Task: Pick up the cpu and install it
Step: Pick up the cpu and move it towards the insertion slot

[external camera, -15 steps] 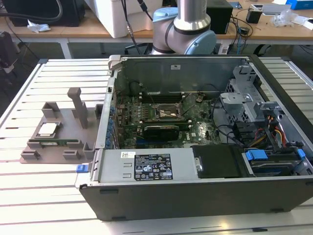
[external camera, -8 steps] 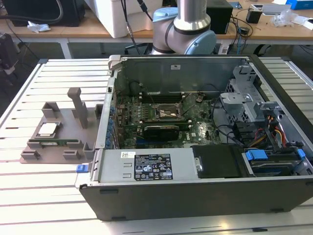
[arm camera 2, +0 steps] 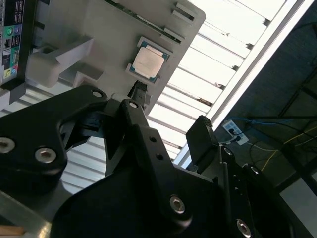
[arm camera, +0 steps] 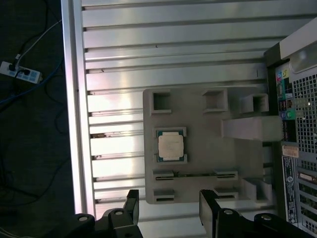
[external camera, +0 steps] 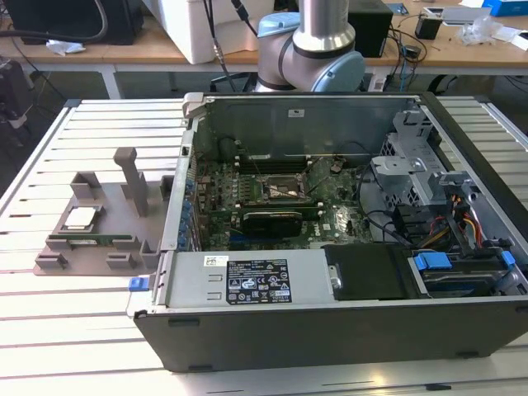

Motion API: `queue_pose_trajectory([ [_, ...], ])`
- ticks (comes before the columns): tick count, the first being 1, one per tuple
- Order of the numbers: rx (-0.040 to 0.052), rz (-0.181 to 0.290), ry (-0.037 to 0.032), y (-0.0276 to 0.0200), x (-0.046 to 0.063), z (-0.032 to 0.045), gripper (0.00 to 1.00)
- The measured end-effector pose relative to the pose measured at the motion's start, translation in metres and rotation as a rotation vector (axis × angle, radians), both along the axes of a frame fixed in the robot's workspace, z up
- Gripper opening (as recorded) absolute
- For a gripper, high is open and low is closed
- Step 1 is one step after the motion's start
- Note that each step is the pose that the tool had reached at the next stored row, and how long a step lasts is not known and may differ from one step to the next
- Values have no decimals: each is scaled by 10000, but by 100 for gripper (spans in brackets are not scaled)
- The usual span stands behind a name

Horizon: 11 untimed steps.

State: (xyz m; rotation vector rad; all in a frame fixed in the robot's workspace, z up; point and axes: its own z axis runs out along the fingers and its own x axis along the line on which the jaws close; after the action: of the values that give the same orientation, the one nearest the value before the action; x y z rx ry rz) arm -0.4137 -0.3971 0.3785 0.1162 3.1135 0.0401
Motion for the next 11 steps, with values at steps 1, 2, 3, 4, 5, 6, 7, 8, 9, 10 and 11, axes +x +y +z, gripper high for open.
queue_pose_trajectory([
  [1, -1, 0, 1, 0, 0, -3, 60],
  [2, -1, 0, 1, 0, 0, -6, 60],
  [3, -1, 0, 1, 0, 0, -11, 60],
  [4, -1, 0, 2, 0, 0, -14, 60],
  [5, 0, 0, 0, 0, 0, -17, 60],
  [6, -1, 0, 1, 0, 0, -19, 60],
  [7, 0, 0, 0, 0, 0, -24, 60],
  [8, 0, 0, 0, 0, 0, -26, 60],
  [9, 0, 0, 0, 0, 0, -29, 60],
  [10, 0, 0, 0, 0, 0, -32, 60],
  [11, 0, 0, 0, 0, 0, -36, 60],
])
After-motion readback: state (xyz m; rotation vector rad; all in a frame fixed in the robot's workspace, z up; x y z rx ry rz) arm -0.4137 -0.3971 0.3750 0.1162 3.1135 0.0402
